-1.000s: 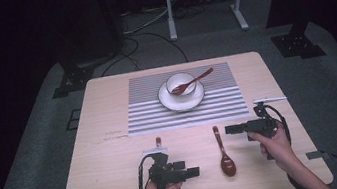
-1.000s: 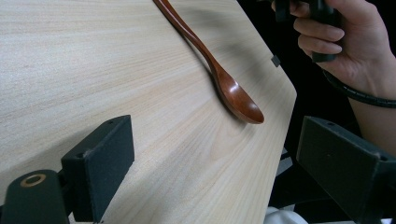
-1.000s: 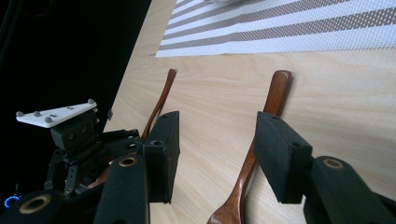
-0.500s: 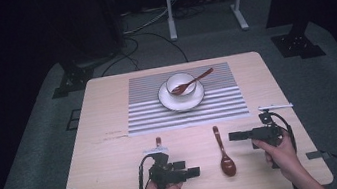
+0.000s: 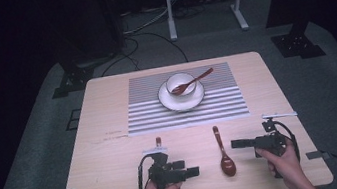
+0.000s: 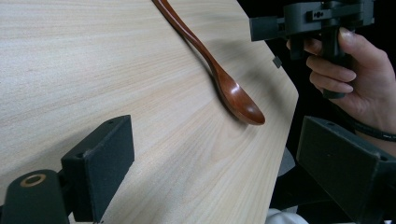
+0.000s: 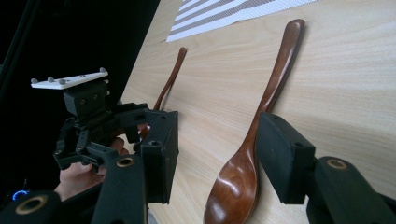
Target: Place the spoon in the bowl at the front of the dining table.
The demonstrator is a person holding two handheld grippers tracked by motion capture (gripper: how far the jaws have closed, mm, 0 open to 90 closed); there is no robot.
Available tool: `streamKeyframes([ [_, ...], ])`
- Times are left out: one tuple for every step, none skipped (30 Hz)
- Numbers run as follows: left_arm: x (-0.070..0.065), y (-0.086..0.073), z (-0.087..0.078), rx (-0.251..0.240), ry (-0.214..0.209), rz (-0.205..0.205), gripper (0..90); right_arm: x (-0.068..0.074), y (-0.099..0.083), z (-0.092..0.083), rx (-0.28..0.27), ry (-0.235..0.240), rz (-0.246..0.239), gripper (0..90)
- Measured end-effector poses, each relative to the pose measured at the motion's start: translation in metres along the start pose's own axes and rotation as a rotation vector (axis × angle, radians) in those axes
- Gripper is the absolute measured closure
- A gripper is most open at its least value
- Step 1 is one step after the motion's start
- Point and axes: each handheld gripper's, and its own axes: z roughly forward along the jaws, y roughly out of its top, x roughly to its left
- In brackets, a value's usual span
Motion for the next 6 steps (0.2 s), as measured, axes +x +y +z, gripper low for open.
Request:
streamKeyframes([
  [-0.0001, 0.0001, -0.0003, -0.001, 0.001, -0.001, 10.1, -0.0006, -0.0010, -0.0006, -0.005, 0.004, 0.003, 48.0],
  [-0.0003, 0.0001, -0.0007, -0.005, 0.002, 0.001, 10.1, -0.0009, -0.0016, -0.0009, -0.005, 0.002, 0.003, 48.0],
  [-0.0007, 0.0004, -0.0014, -0.005, 0.003, 0.003, 10.1, -0.0013, -0.0024, -0.0012, -0.007, -0.003, 0.000, 47.8],
  [-0.0009, 0.0005, -0.0018, -0.006, 0.002, 0.004, 10.1, -0.0021, -0.0033, -0.0013, -0.009, -0.002, 0.002, 47.2],
  [-0.0017, 0.0010, -0.0026, -0.007, 0.002, 0.007, 10.1, -0.0026, -0.0038, -0.0014, -0.010, 0.001, 0.003, 47.1],
  [-0.0019, 0.0015, -0.0028, -0.010, 0.002, 0.011, 10.1, -0.0034, -0.0048, -0.0014, -0.014, -0.001, 0.005, 46.8],
])
